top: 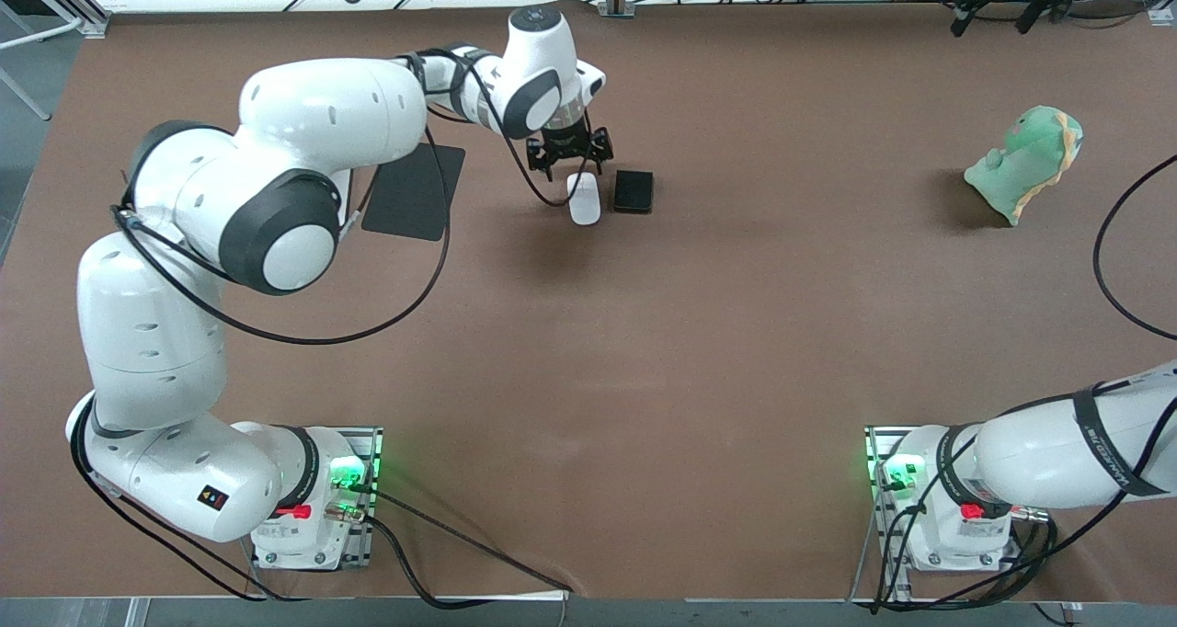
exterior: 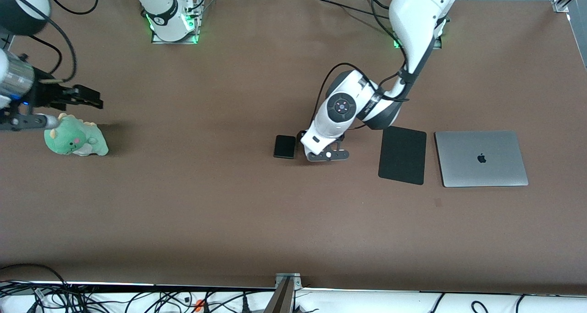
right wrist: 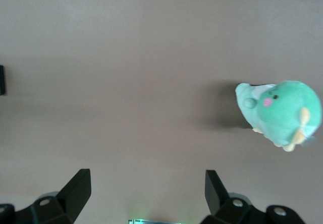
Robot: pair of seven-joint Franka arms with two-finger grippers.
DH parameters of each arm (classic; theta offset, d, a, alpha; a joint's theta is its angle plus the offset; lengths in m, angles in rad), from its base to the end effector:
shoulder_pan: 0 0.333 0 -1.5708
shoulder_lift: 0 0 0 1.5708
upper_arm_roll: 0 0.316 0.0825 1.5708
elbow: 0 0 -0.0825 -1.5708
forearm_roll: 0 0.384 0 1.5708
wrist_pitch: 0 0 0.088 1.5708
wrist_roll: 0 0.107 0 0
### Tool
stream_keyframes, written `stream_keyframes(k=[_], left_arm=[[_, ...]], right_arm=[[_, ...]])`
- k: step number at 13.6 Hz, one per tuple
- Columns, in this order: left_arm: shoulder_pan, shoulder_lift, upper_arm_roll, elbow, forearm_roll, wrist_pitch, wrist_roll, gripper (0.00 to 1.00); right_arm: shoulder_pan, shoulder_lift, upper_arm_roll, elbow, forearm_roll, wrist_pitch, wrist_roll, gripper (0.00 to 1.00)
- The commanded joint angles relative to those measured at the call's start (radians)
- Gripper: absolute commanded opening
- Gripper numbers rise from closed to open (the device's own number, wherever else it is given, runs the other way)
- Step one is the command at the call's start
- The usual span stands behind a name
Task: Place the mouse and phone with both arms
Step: 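Grasp the white mouse with the left gripper while the right gripper reaches the phone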
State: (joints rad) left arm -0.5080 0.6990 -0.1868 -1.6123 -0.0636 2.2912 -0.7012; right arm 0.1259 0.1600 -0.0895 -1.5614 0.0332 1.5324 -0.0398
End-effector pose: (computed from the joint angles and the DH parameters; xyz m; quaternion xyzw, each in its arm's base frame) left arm 0.5416 -0.4318 0.2219 0.9954 0.0454 -0.0578 0.0608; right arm 0.5894 0.0287 0.5345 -0.9948 -0.0369 0.0940 0.0096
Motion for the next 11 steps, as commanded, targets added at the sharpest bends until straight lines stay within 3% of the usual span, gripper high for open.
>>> stream_keyframes(k=[1,6,10,11], left_arm=[[-0.035,0.033,0.023,0.031,0.037,0.036,-0.011,1.0],[-0.029,0.069,0.023,0.028,0.057,0.069,0.005,1.0],[-0.032,0.099,0.024,0.022,0.126,0.1,0.003,1.0],[-0.032,0.097,0.024,0.02,0.128,0.096,0.005,0.96]], right_arm=[[0.026,0.041,-0.001,0.009,0.013,-0.003,0.024,1.0],[0.032,0.084,-0.001,-0.022,0.095,0.061,0.028,1.0],[0.092,0.157,-0.003,-0.011,0.099,0.141,0.185,1.0],[0.103,0.18,-0.003,-0.006,0.097,0.168,0.228,1.0]])
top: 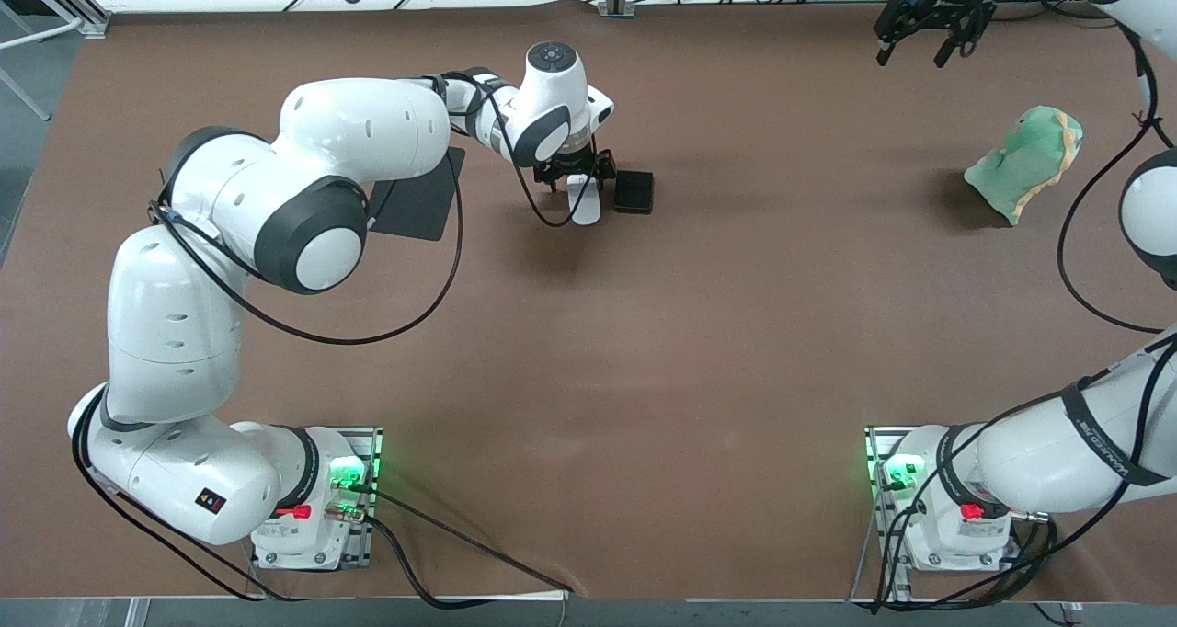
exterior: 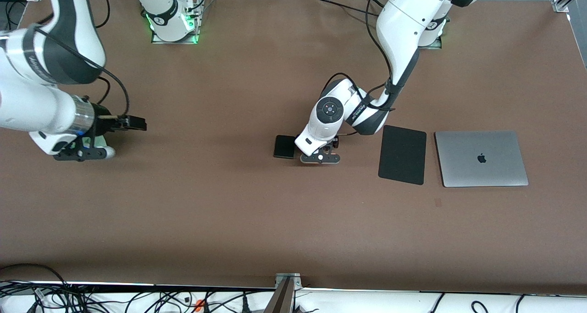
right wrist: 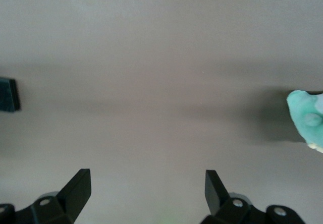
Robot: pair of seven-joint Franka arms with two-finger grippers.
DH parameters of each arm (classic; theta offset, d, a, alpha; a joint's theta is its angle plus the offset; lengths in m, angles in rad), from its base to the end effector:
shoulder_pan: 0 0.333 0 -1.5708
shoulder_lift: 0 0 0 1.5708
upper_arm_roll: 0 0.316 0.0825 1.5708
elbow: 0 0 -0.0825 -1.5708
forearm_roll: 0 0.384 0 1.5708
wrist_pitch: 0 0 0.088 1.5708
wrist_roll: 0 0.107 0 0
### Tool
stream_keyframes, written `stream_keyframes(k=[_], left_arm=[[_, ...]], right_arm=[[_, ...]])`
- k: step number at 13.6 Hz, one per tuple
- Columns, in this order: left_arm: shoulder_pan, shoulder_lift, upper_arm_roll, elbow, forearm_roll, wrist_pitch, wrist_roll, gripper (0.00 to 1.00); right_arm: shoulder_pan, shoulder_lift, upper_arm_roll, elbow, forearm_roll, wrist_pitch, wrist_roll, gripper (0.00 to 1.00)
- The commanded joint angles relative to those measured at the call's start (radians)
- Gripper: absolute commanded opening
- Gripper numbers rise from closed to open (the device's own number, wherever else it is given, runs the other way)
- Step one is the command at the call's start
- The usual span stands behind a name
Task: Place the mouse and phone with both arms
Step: 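Grasp the white mouse with the left gripper while the right gripper reaches the phone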
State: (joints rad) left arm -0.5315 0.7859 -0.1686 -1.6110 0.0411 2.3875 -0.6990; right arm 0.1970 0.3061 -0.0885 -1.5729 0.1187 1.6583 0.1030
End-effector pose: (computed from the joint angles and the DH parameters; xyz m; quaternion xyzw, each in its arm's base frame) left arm 0.5380 -0.4341 0.1698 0.9989 0.0088 -0.0286 0.0353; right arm 0.6217 0.0852 0.4489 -0.9930 0.0083 0.1134 0.0329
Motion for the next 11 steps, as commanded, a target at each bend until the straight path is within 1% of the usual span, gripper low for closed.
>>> stream_keyframes(k=[1,2,3,4,6,8,11], left_arm=[[-0.008,0.009,0.004,0.019,0.022,-0.005,0.0,0.64],[-0.007,0.004,0.004,0.019,0.022,-0.007,-0.007,0.49],[-0.007,0.004,0.004,0.019,0.022,-0.008,-0.004,0.36],[-0.007,0.001,0.004,0.02,0.022,-0.01,-0.004,0.26],[0.001,-0.019,0.003,0.028,0.022,-0.049,-0.004,0.24],[0.01,-0.051,0.004,0.034,0.02,-0.112,-0.002,0.25],[0.077,-0.128,0.003,0.037,0.022,-0.259,0.012,0.25]], right_arm=[[0.033,0.054,-0.004,0.013,0.013,0.06,0.107,1.0],[0.039,0.067,-0.004,0.013,0.013,0.072,0.11,1.0],[0.053,0.068,-0.004,0.011,0.015,0.086,0.11,1.0],[0.058,0.068,-0.004,0.01,0.015,0.089,0.112,1.0],[0.058,0.07,-0.002,0.008,0.018,0.1,0.132,1.0],[0.099,0.07,-0.002,0.008,0.024,0.103,0.24,1.0],[0.165,0.085,-0.002,0.008,0.024,0.142,0.367,1.0]])
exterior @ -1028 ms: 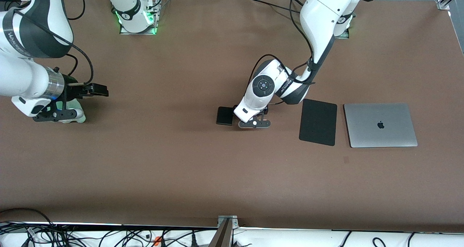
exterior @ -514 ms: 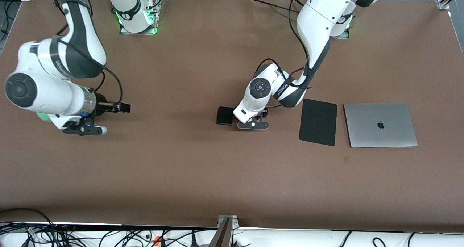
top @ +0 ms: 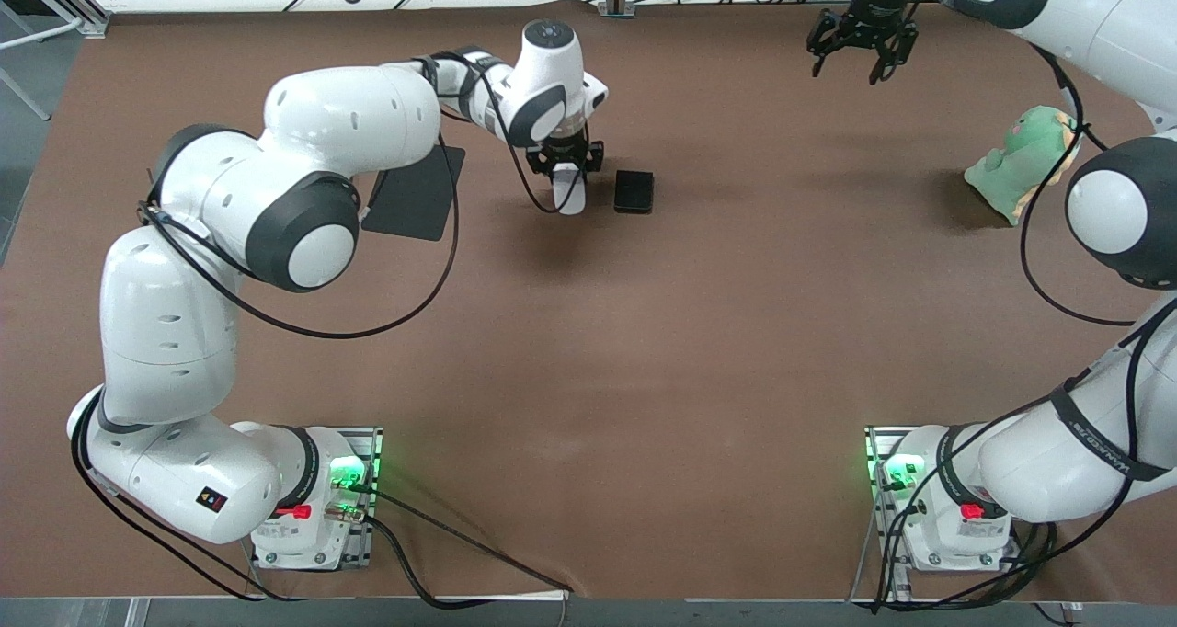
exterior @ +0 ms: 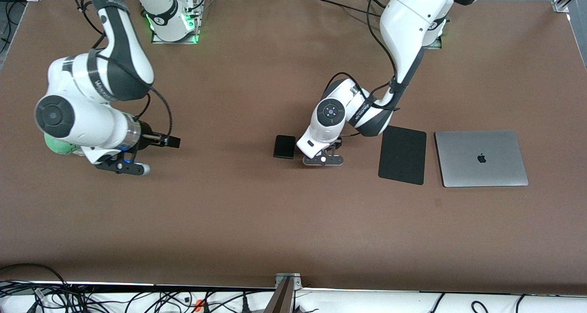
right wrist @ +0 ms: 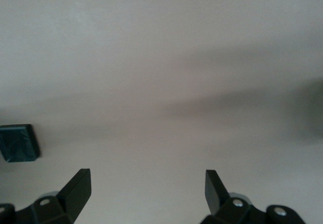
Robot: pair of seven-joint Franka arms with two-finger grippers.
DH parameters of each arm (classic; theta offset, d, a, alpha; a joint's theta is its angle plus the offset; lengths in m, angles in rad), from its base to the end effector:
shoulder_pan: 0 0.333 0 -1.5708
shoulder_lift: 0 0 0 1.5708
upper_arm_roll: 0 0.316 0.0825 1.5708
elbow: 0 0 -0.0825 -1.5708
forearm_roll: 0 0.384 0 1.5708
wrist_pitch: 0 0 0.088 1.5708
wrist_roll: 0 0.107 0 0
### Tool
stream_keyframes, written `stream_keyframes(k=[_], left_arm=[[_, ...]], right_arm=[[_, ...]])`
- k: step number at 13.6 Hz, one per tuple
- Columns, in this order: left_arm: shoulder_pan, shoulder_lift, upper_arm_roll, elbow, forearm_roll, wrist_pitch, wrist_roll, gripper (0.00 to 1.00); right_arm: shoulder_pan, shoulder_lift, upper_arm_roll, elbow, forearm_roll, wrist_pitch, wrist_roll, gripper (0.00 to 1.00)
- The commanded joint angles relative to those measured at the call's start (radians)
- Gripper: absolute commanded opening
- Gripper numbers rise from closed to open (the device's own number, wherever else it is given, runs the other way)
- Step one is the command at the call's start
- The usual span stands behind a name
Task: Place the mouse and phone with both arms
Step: 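Grasp the white mouse with the left gripper while the right gripper reaches the phone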
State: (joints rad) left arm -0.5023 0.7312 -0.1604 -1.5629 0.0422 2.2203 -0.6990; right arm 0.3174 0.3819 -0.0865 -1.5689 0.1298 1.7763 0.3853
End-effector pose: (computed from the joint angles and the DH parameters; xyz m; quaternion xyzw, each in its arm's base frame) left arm 0.5585 -0.4148 0.2127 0.9985 0.0233 -0.0487 0.0090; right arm 0.6284 0.1660 0.4101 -0.9908 0.0937 0.0960 0.0175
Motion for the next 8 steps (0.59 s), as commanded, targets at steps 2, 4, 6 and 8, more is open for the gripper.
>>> stream_keyframes(k=[2,4,6,8], left_arm=[[0.102,-0.113,-0.005,-0.011,0.021,-0.177,0.055,0.25],[0.162,-0.13,-0.004,-0.016,0.021,-0.258,0.131,0.26],[0.237,-0.13,0.002,-0.026,0.042,-0.297,0.225,0.26],[0.329,-0.11,0.002,-0.031,0.07,-0.317,0.355,0.25]], right_arm=[[0.103,0.031,-0.004,0.004,0.013,0.08,0.177,1.0],[0.159,0.055,-0.004,0.004,0.013,0.136,0.259,1.0],[0.215,0.083,-0.004,0.006,0.013,0.205,0.355,1.0],[0.252,0.112,-0.006,0.007,0.011,0.268,0.415,1.0]])
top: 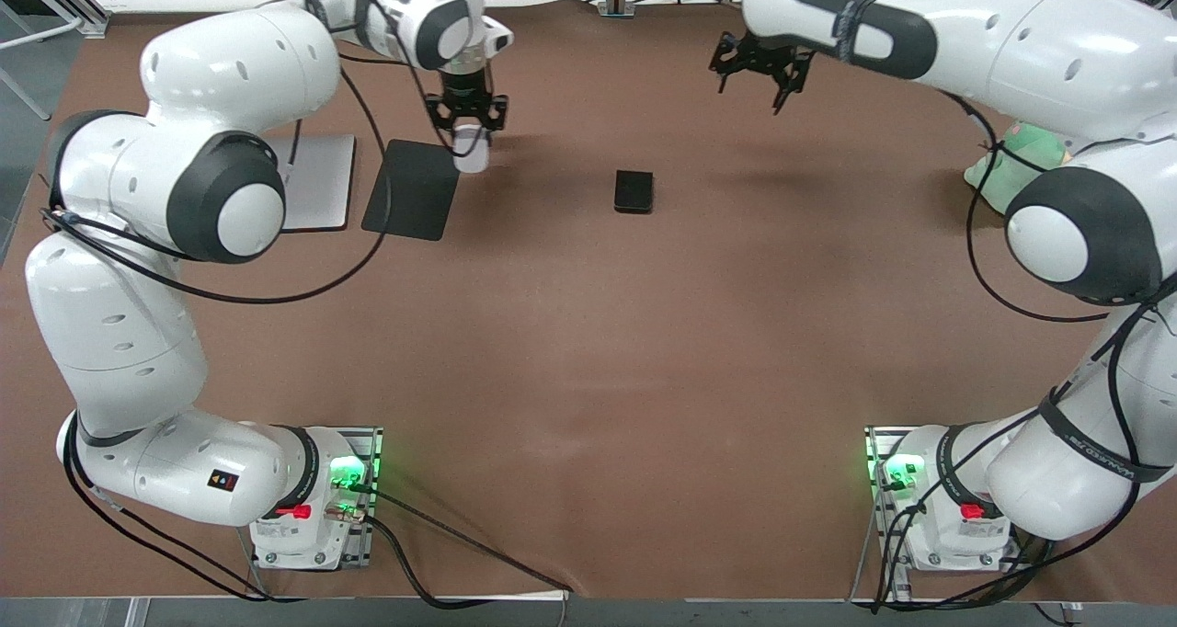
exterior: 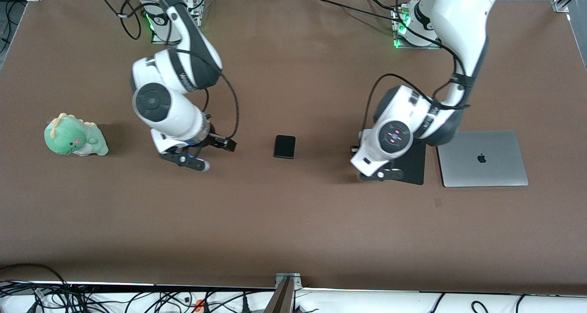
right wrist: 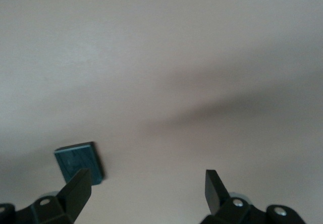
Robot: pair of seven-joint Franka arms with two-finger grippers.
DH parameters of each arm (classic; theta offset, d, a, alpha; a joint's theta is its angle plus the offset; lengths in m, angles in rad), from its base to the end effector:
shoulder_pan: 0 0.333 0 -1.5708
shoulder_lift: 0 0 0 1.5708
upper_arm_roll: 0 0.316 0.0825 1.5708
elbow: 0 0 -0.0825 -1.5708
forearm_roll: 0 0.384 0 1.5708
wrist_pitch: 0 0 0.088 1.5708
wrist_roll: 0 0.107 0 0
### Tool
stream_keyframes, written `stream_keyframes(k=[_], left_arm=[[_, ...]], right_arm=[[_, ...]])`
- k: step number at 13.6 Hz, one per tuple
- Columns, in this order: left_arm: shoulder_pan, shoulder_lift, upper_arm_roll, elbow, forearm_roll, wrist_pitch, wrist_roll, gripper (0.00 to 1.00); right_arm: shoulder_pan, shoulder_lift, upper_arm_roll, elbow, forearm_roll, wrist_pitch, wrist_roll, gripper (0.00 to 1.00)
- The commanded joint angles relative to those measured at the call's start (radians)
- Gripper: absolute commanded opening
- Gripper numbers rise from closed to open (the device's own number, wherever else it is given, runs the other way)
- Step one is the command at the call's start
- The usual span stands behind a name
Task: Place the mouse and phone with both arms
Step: 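Carry the mouse toward the pad while the right gripper grasps the phone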
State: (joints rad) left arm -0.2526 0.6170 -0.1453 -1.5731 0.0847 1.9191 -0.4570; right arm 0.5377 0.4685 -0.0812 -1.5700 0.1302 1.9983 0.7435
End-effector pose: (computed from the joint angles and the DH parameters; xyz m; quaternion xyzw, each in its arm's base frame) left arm 0.6219 -0.2420 0.2639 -0.9911 -0.0173 0.1220 0.0493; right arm 0.6037 0.3133 0.3688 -0.9850 0.1667 0.0385 0.0225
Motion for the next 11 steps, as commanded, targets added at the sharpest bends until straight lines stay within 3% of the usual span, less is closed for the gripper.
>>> stream_keyframes(k=[1,5,8,11], left_arm=[[0.105,0.016,-0.013,-0.021,0.027,-0.014,0.159,0.26],[0.206,0.05,-0.013,-0.065,0.046,0.014,0.315,0.26],[0.24,0.058,-0.013,-0.171,0.046,0.199,0.351,0.27],[0.253,0.055,-0.022,-0.199,0.043,0.253,0.35,0.37]], right_arm=[[0.05,0.038,-0.011,0.01,0.011,0.069,0.074,1.0],[0.126,0.097,-0.011,0.011,-0.003,0.175,0.204,1.0],[0.2,0.159,-0.014,0.015,-0.032,0.27,0.287,1.0],[0.295,0.26,-0.012,0.015,-0.191,0.37,0.263,1.0]])
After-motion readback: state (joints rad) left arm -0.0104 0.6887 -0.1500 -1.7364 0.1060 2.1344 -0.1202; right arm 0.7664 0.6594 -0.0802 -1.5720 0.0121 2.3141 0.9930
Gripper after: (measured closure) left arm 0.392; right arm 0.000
